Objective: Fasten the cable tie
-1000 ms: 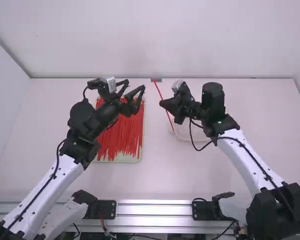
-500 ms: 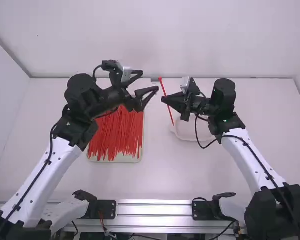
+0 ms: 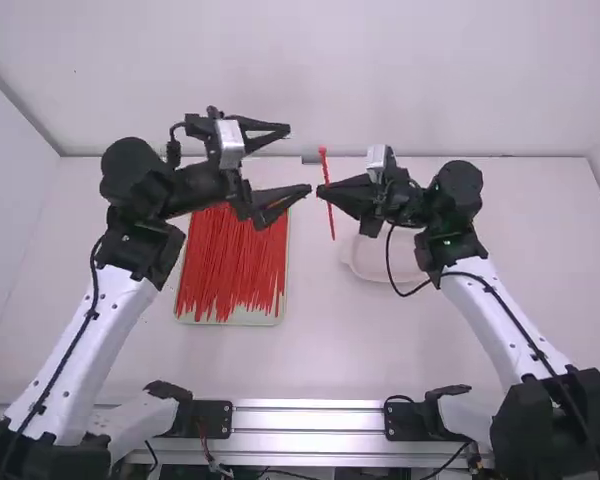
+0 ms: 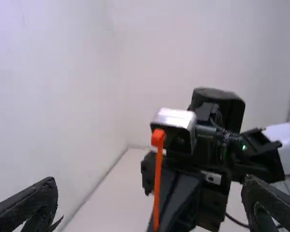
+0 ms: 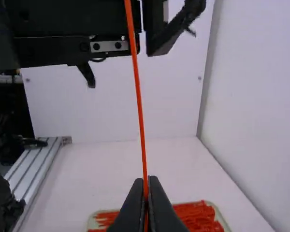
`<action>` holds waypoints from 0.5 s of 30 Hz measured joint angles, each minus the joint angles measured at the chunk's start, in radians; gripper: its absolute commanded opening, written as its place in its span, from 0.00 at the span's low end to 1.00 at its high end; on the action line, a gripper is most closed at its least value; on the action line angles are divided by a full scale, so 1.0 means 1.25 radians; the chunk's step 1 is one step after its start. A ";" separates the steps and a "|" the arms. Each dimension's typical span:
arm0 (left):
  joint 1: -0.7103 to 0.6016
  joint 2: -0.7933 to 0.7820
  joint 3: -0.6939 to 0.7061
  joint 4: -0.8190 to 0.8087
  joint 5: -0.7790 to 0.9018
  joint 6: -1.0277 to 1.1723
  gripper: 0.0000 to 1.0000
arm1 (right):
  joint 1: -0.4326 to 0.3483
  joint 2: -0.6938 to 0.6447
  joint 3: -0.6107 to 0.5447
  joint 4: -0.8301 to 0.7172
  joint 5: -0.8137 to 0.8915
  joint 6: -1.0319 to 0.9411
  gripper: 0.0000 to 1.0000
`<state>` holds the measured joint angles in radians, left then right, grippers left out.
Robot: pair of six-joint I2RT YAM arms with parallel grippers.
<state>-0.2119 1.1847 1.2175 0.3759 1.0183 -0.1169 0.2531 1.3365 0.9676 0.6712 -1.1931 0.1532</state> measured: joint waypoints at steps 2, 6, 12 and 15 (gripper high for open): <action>0.019 0.004 0.001 0.058 0.031 -0.043 1.00 | 0.019 -0.001 0.000 0.002 0.010 0.027 0.00; 0.034 0.033 0.001 0.133 0.090 -0.119 0.99 | 0.060 -0.001 0.000 0.003 0.035 0.066 0.00; 0.035 0.083 0.001 0.201 0.147 -0.214 0.93 | 0.104 -0.001 0.000 0.004 0.069 0.092 0.00; 0.036 0.092 0.002 0.215 0.162 -0.262 0.82 | 0.109 -0.001 0.000 0.004 0.080 0.100 0.00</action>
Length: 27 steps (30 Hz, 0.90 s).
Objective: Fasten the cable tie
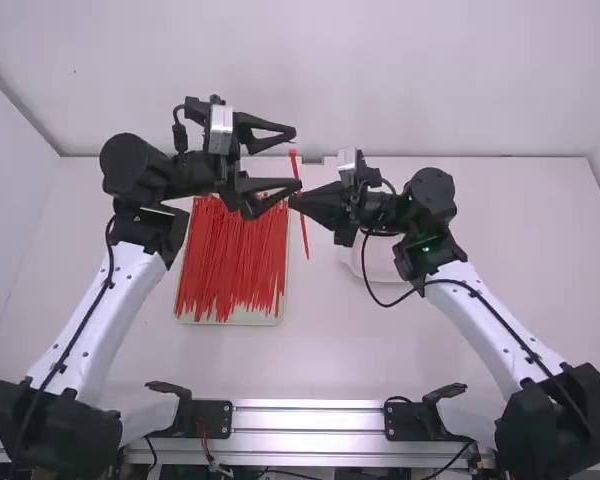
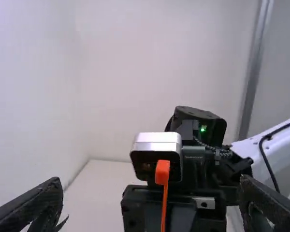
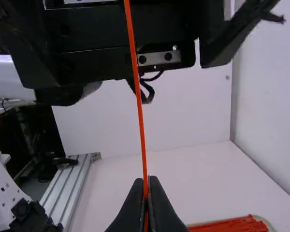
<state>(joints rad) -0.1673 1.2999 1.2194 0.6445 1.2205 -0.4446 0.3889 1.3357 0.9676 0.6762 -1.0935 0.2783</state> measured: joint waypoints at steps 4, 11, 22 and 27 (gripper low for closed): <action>0.000 0.000 0.000 0.001 0.019 -0.025 0.59 | 0.000 0.000 0.000 0.000 0.003 0.002 0.00; 0.000 0.000 0.000 -0.004 0.045 -0.044 0.33 | 0.000 0.000 0.000 0.000 0.003 0.003 0.00; -0.006 0.000 0.000 0.003 0.047 -0.045 0.22 | 0.000 0.000 0.000 0.001 0.003 0.005 0.00; -0.006 0.000 0.000 0.003 0.042 -0.048 0.08 | 0.000 0.000 0.000 0.000 0.002 0.006 0.00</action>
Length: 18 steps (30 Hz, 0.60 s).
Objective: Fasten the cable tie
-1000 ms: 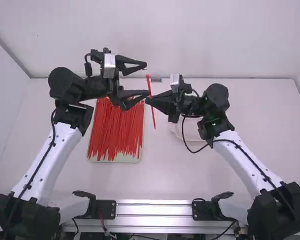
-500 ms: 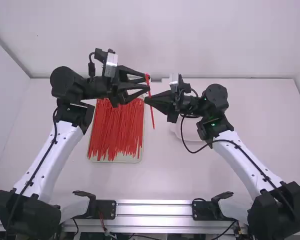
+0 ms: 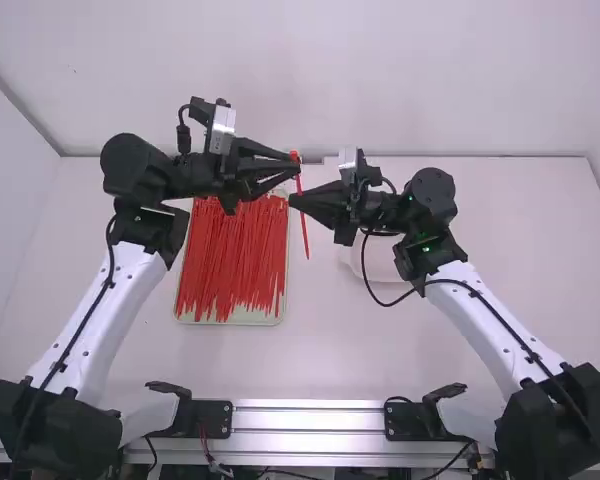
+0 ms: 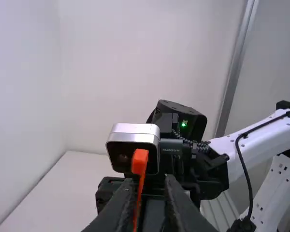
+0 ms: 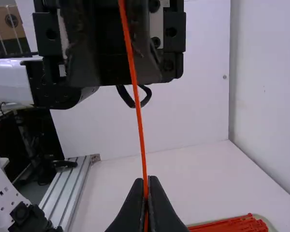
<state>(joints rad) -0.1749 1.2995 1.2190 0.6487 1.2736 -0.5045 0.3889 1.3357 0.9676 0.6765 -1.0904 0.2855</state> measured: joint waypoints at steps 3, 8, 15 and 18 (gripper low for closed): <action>0.001 0.000 0.000 0.000 -0.002 -0.001 0.06 | 0.000 0.000 0.000 0.001 0.000 0.000 0.00; -0.001 0.000 0.000 0.000 -0.002 -0.001 0.02 | 0.000 0.000 0.000 0.001 -0.002 -0.001 0.00; -0.001 0.000 0.000 -0.072 -0.047 0.000 0.02 | 0.000 0.000 0.000 -0.006 -0.003 -0.001 0.99; 0.000 0.000 0.000 -0.134 -0.090 0.023 0.02 | -0.003 0.000 0.000 -0.030 -0.002 -0.026 0.99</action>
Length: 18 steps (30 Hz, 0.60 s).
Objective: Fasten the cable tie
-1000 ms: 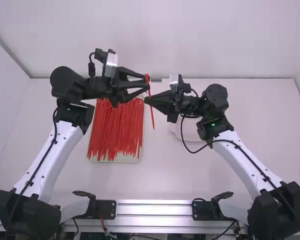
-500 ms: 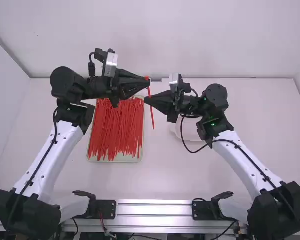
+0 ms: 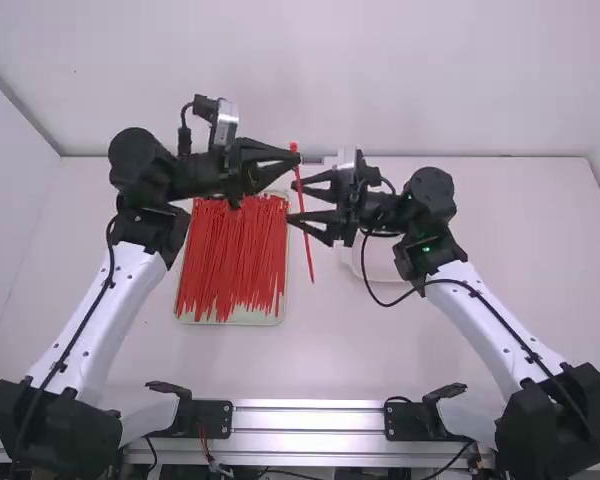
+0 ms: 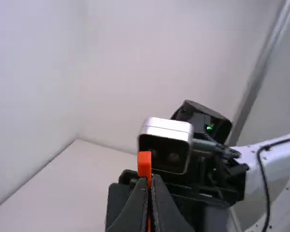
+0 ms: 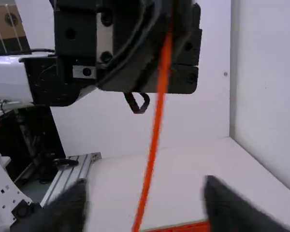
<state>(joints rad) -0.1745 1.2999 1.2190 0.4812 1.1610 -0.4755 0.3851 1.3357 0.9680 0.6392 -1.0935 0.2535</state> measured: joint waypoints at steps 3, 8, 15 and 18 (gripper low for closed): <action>0.005 0.002 0.000 -0.046 -0.050 0.022 0.02 | -0.012 0.000 0.000 -0.044 -0.001 -0.052 0.99; 0.021 0.029 0.000 -0.052 -0.101 0.034 0.02 | -0.042 0.000 0.000 -0.125 -0.013 -0.170 0.99; 0.041 0.124 0.000 -0.025 -0.136 0.022 0.02 | -0.096 0.000 0.001 -0.274 -0.163 -0.476 0.99; 0.042 0.161 0.000 -0.018 -0.143 0.013 0.02 | -0.112 0.000 0.002 -0.332 -0.187 -0.558 0.99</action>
<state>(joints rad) -0.1226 1.5009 1.2194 0.4591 0.9817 -0.4599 0.2451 1.3357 0.9699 0.2241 -1.3277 -0.4446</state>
